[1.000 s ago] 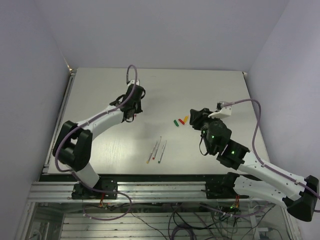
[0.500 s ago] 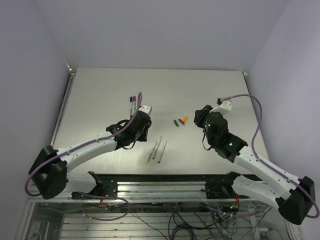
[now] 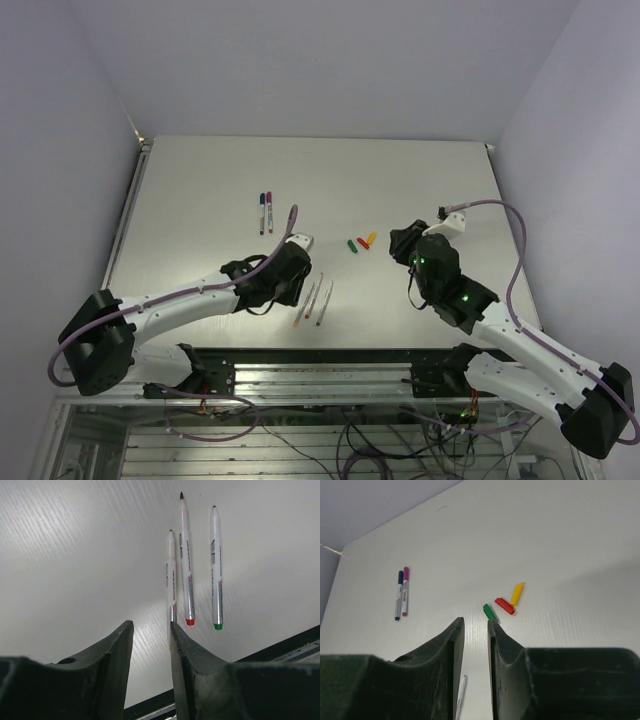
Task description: Insert the pens into the pen caps
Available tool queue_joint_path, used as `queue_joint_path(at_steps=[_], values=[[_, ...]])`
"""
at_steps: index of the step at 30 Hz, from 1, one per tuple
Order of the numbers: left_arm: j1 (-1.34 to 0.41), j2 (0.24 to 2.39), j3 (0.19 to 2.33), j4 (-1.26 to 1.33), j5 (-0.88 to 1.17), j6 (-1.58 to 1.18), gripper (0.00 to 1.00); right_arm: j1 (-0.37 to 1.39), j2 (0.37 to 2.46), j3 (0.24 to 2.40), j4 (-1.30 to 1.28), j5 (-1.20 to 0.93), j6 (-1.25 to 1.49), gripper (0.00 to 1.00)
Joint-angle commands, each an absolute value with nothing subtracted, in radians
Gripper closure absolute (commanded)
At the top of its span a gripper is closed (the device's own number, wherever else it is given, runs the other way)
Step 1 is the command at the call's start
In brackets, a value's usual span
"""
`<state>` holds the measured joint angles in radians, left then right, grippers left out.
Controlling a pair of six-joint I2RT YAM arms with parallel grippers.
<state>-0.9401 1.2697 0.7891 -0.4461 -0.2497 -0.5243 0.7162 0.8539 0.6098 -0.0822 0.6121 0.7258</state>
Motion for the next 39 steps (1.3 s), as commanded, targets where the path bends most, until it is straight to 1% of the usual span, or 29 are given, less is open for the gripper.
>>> queue_joint_path(at_steps=[1, 13, 39], values=[[-0.964, 1.309, 0.794, -0.449, -0.232, -0.526, 0.54, 0.713, 0.829, 0.583, -0.061, 0.597, 0.745, 0.76], [-0.998, 1.416, 0.815, -0.395, -0.198, -0.52, 0.54, 0.713, 0.836, 0.561, -0.05, 0.585, 0.757, 0.78], [-1.009, 1.558, 0.821, -0.356, -0.23, -0.522, 0.54, 0.713, 0.819, 0.535, -0.035, 0.576, 0.759, 0.82]])
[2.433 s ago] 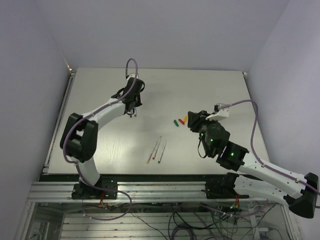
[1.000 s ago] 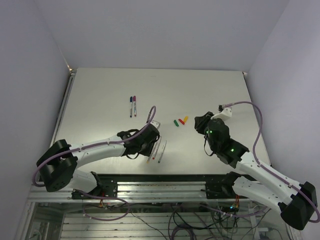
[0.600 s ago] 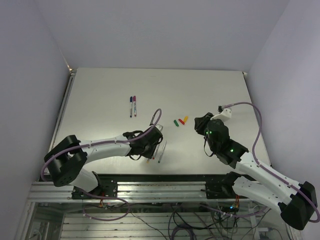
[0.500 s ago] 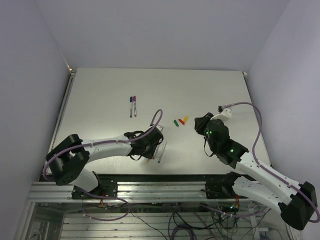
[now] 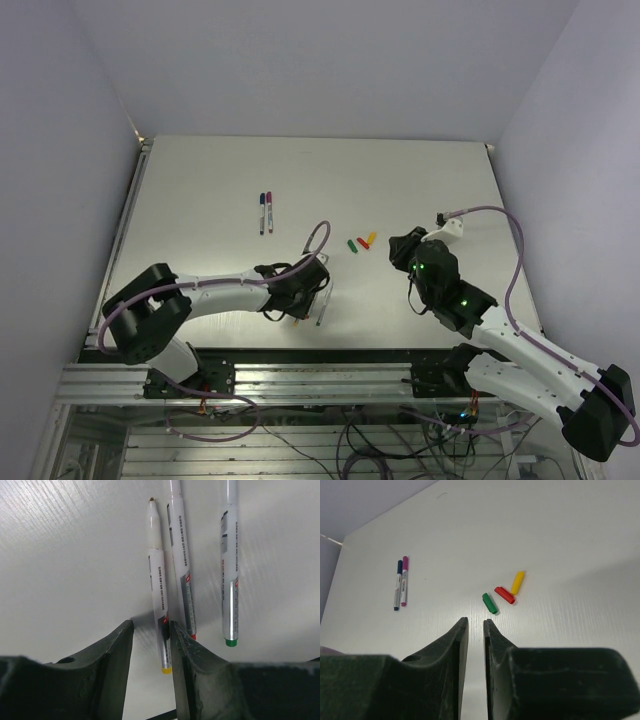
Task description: Insert the pens into the pen caps
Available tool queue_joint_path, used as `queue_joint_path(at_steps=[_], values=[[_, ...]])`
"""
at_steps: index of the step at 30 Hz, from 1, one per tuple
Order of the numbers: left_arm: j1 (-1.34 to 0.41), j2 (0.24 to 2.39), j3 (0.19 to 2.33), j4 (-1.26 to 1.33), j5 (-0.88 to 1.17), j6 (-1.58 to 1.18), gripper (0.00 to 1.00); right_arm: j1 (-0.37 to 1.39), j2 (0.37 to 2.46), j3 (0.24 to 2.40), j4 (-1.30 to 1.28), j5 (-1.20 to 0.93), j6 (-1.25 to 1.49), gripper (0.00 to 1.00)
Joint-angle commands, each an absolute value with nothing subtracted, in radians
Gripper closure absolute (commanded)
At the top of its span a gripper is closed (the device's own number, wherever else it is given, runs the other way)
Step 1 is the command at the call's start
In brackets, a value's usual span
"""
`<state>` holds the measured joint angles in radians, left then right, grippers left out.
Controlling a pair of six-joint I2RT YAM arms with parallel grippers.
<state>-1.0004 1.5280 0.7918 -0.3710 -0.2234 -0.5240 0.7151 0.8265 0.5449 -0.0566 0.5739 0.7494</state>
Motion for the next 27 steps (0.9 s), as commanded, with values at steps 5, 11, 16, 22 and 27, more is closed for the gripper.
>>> queue_joint_path(at_steps=[5, 11, 16, 22, 27], values=[[-1.013, 1.594, 0.819, -0.36, -0.25, -0.528, 0.54, 0.713, 0.817, 0.534, -0.038, 0.581, 0.759, 0.82], [-1.015, 1.64, 0.824, -0.383, -0.267, -0.543, 0.55, 0.713, 0.812, 0.533, -0.041, 0.586, 0.761, 0.82], [-1.017, 1.661, 0.814, -0.416, -0.274, -0.57, 0.66, 0.713, 0.803, 0.532, -0.051, 0.593, 0.766, 0.82], [-1.018, 1.688, 0.81, -0.466, -0.294, -0.586, 0.81, 0.713, 0.798, 0.53, -0.054, 0.599, 0.778, 0.82], [-1.018, 1.688, 0.797, -0.459, -0.272, -0.584, 0.93, 0.712, 0.809, 0.54, -0.051, 0.606, 0.764, 0.82]])
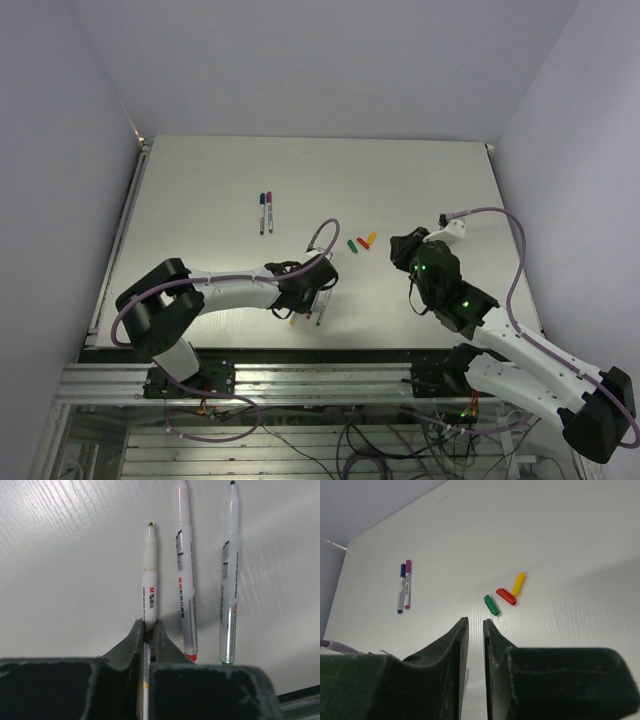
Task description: Insert the pens into the pen caps
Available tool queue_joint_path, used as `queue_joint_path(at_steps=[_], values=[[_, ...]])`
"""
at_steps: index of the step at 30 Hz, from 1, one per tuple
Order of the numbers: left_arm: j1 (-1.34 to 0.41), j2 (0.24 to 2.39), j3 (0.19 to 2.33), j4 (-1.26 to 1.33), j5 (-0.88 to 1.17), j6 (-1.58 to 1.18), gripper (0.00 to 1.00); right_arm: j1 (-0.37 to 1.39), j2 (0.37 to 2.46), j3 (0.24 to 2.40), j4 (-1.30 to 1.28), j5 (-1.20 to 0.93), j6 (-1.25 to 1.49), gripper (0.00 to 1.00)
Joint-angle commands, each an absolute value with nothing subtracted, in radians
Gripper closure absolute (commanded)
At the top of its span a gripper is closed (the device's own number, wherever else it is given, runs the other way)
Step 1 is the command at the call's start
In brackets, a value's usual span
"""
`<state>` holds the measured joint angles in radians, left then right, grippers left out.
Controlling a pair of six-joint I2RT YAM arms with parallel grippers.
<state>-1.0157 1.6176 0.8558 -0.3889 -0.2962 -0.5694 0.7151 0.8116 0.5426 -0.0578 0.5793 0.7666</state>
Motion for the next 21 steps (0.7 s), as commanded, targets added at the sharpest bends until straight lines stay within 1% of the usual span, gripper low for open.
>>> queue_joint_path(at_steps=[1, 9, 11, 16, 21], values=[[-1.017, 1.682, 0.795, -0.455, -0.272, -0.586, 0.93, 0.712, 0.817, 0.546, -0.053, 0.611, 0.754, 0.82], [-1.017, 1.554, 0.848, -0.505, -0.383, -0.594, 0.93, 0.712, 1.039, 0.727, -0.281, 0.751, 0.796, 0.82], [-1.017, 1.514, 0.879, -0.515, -0.405, -0.588, 0.93, 0.706, 1.1, 0.773, -0.316, 0.763, 0.803, 0.81], [-1.018, 1.437, 0.935, -0.521, -0.411, -0.578, 0.93, 0.622, 1.226, 0.849, -0.324, 0.662, 0.784, 0.78], [-1.017, 1.378, 0.918, -0.533, -0.404, -0.588, 0.93, 0.553, 1.371, 0.938, -0.36, 0.567, 0.753, 0.79]])
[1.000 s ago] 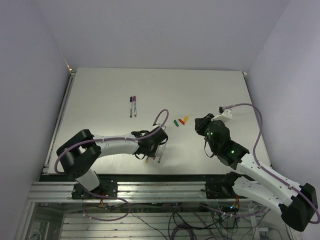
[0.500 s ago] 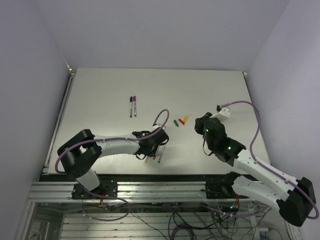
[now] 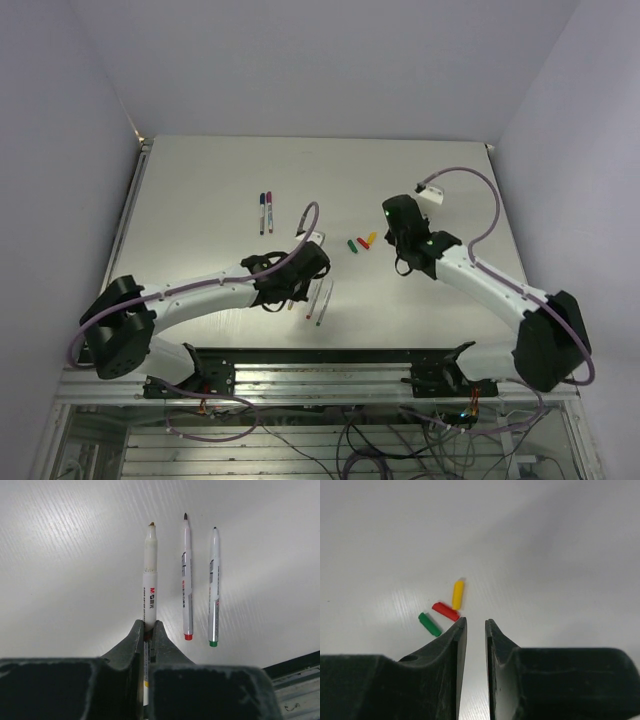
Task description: Insert the pens into the pen caps
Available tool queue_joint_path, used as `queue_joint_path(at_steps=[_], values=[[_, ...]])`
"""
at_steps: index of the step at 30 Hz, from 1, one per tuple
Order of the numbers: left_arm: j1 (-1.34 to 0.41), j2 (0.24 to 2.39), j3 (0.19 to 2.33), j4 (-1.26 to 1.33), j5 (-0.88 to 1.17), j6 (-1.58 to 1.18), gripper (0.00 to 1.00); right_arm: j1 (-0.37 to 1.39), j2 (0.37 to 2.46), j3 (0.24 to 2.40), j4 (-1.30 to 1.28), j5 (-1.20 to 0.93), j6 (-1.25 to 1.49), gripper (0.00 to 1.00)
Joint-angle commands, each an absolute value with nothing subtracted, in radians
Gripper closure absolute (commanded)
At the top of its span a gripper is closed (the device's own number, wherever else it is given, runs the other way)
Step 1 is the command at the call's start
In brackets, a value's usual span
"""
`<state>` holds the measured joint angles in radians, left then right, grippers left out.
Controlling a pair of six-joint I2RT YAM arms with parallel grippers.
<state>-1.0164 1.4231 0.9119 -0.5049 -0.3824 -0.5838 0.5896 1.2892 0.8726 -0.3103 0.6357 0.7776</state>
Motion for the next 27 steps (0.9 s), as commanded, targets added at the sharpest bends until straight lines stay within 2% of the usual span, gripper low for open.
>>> queue_joint_path(at_steps=[1, 6, 11, 15, 27], values=[[-1.018, 1.366, 0.908, -0.539, -0.405, -0.593, 0.93, 0.548, 1.4, 0.951, -0.361, 0.553, 0.745, 0.79], [-1.018, 1.286, 0.842, -0.558, -0.4, -0.624, 0.93, 0.528, 1.539, 1.026, -0.359, 0.509, 0.721, 0.79], [-1.013, 1.213, 0.794, -0.542, -0.379, -0.628, 0.93, 0.526, 1.668, 1.102, -0.363, 0.491, 0.715, 0.66], [-1.008, 1.198, 0.781, -0.537, -0.377, -0.624, 0.93, 0.527, 1.756, 1.15, -0.367, 0.498, 0.729, 0.61], [-0.994, 1.169, 0.731, -0.506, -0.356, -0.623, 0.93, 0.526, 1.898, 1.235, -0.365, 0.509, 0.733, 0.6]])
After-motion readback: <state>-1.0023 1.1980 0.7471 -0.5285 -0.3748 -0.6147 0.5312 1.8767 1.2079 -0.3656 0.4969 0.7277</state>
